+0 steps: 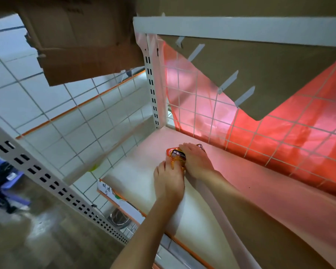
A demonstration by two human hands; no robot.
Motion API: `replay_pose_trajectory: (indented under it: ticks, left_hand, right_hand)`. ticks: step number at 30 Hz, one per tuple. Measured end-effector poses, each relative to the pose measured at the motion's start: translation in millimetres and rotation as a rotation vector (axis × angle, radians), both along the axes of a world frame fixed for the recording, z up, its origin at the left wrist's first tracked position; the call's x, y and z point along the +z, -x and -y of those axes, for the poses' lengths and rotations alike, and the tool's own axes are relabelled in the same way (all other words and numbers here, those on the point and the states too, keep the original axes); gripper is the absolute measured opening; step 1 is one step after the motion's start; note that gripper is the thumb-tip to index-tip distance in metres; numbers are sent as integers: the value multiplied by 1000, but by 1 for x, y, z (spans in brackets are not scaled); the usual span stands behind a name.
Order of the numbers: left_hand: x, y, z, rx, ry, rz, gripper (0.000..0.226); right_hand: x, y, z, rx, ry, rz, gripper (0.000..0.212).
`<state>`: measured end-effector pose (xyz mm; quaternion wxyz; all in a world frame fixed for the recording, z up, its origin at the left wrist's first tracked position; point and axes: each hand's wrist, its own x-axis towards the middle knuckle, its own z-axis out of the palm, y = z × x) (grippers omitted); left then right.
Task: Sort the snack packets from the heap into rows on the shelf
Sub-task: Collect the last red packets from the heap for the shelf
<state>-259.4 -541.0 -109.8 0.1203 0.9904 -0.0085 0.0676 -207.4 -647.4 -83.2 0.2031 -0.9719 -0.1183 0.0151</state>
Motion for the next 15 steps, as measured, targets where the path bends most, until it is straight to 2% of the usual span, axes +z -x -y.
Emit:
replay_pose_trajectory:
  ticks: [3, 7, 9, 13, 15]
  left_hand:
    - [4, 4, -3, -84, -31, 23, 42]
    - [12, 9, 1, -226, -71, 92, 46]
    - [13, 9, 2, -317, -58, 139, 48]
    - [15, 13, 12, -531, 8, -62, 52]
    - [18, 21, 23, -549, 118, -40, 45]
  right_hand:
    - [-1, 5, 4, -93, 44, -14, 54]
    - [2, 22, 20, -264, 69, 8, 39]
    - [1, 35, 30, -371, -32, -28, 36]
    - [7, 59, 46, -518, -270, -88, 35]
    - [11, 71, 54, -574, -363, -95, 31]
